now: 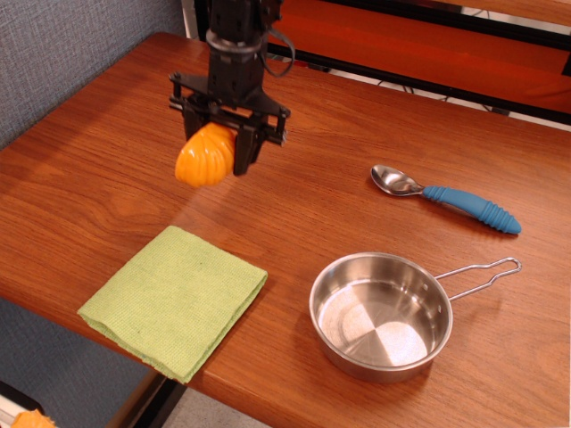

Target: Put the orange object onto the cloth.

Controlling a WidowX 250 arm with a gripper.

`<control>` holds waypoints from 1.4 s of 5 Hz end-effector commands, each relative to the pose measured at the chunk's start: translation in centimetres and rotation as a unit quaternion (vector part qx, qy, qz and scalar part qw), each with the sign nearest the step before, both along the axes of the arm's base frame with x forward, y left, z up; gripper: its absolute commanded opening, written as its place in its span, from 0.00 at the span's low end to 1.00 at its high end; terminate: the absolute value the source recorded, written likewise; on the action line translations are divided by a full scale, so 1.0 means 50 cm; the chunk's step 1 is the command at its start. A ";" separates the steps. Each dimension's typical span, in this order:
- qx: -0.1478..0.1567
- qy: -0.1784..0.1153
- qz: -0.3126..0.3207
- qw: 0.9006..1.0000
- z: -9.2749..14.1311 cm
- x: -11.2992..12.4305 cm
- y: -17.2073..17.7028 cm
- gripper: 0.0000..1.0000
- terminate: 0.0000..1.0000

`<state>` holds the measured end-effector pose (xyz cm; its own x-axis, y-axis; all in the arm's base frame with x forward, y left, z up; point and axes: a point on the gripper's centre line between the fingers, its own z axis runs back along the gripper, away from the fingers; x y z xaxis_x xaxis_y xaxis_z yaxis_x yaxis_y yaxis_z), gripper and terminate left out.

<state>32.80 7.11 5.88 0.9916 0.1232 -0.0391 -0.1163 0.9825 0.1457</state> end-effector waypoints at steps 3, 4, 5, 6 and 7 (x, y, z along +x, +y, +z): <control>0.036 -0.050 0.041 0.997 0.007 -0.191 -0.050 0.00 0.00; 0.040 -0.040 0.045 0.997 -0.049 -0.192 -0.059 0.00 0.00; 0.026 -0.050 0.054 0.997 -0.063 -0.181 -0.065 0.00 0.00; 0.006 -0.037 0.072 0.997 -0.065 -0.185 -0.060 1.00 0.00; -0.023 -0.034 0.087 0.995 -0.049 -0.185 -0.056 1.00 0.00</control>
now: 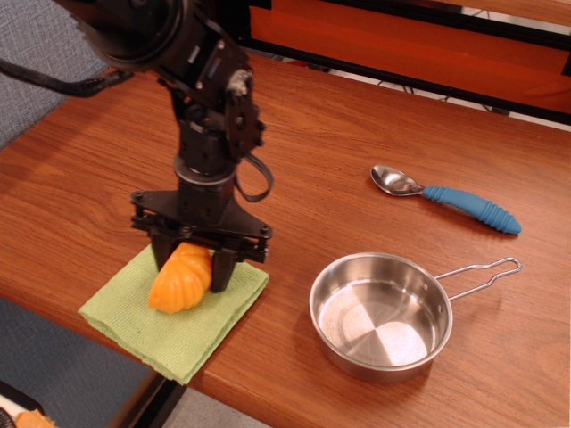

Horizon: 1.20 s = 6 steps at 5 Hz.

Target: Put the orange object onto the cloth.

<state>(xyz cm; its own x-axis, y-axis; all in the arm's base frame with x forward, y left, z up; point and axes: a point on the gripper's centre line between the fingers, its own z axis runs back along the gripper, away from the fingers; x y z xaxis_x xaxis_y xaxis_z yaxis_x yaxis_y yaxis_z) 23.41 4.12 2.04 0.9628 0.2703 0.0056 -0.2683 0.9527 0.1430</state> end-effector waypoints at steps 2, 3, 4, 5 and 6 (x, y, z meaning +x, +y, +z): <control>-0.030 -0.032 0.034 0.998 0.080 0.017 0.002 1.00 0.00; -0.033 -0.051 0.028 0.998 0.109 0.035 -0.006 1.00 0.00; -0.025 -0.066 0.026 0.997 0.137 0.061 0.000 1.00 0.00; -0.006 -0.064 0.039 0.997 0.141 0.102 0.021 1.00 0.00; -0.005 -0.086 0.031 0.996 0.144 0.170 0.000 1.00 0.00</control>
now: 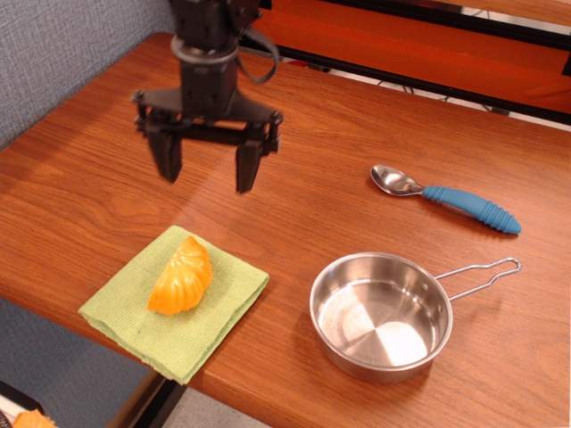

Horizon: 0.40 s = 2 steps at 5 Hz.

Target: Put the orange object onto the cloth.

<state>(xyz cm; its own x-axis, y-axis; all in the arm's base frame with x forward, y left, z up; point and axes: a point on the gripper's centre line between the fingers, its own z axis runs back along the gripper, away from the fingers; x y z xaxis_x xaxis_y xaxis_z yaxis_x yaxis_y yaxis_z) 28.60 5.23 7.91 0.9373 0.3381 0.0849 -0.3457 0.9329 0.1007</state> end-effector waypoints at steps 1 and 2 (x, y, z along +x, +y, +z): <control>-0.005 -0.034 -0.057 0.998 0.017 0.139 -0.094 1.00 0.00; -0.017 -0.036 -0.095 0.995 0.023 0.175 -0.153 1.00 0.00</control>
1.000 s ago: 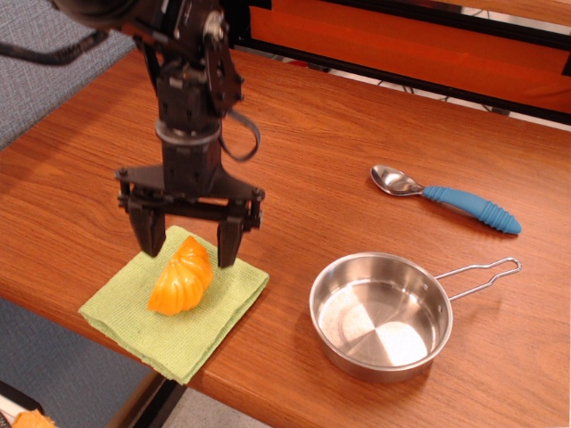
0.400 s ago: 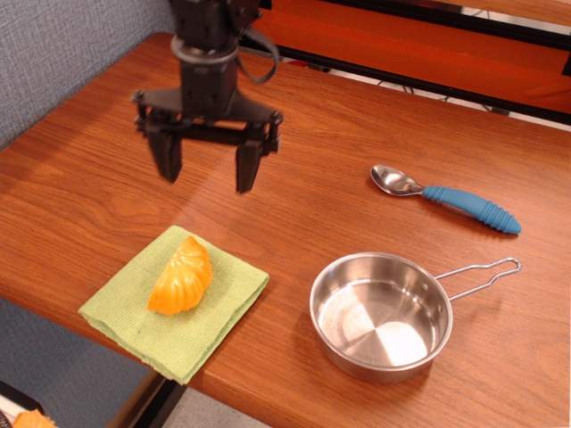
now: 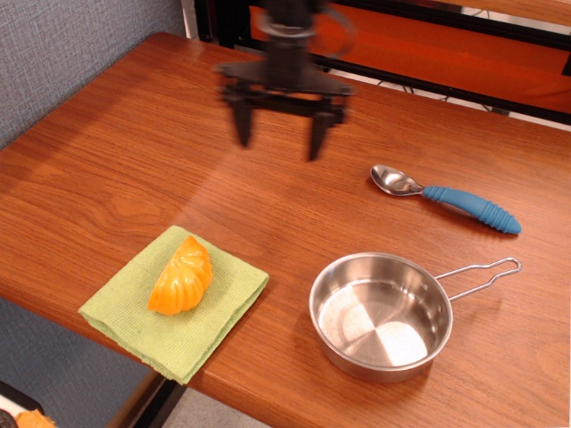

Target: Put the orange object onto the cloth.

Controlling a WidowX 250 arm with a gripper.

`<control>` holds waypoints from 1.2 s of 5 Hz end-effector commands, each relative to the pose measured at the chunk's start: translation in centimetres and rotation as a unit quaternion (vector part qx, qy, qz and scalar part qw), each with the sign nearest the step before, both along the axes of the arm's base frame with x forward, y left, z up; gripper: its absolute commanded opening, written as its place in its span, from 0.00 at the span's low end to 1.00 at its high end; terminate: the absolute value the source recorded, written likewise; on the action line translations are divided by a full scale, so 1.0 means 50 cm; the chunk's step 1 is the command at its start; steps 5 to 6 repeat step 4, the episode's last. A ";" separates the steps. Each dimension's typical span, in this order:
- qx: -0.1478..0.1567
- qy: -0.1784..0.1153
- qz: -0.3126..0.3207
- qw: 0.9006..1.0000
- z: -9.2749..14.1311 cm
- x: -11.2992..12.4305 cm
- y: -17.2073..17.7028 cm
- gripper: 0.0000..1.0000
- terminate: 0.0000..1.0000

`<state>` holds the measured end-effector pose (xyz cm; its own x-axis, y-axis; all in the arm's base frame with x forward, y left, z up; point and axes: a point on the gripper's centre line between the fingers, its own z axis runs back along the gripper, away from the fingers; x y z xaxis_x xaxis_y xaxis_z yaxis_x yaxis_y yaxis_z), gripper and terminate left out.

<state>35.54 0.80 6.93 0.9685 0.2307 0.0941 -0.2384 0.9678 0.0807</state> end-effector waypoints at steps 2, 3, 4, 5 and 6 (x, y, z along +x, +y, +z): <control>-0.018 -0.021 -0.057 0.998 0.043 0.072 -0.108 1.00 0.00; -0.018 -0.021 -0.057 0.998 0.043 0.072 -0.108 1.00 0.00; -0.018 -0.021 -0.057 0.998 0.043 0.072 -0.108 1.00 1.00; -0.018 -0.021 -0.057 0.998 0.043 0.072 -0.108 1.00 1.00; -0.018 -0.021 -0.057 0.998 0.043 0.072 -0.108 1.00 1.00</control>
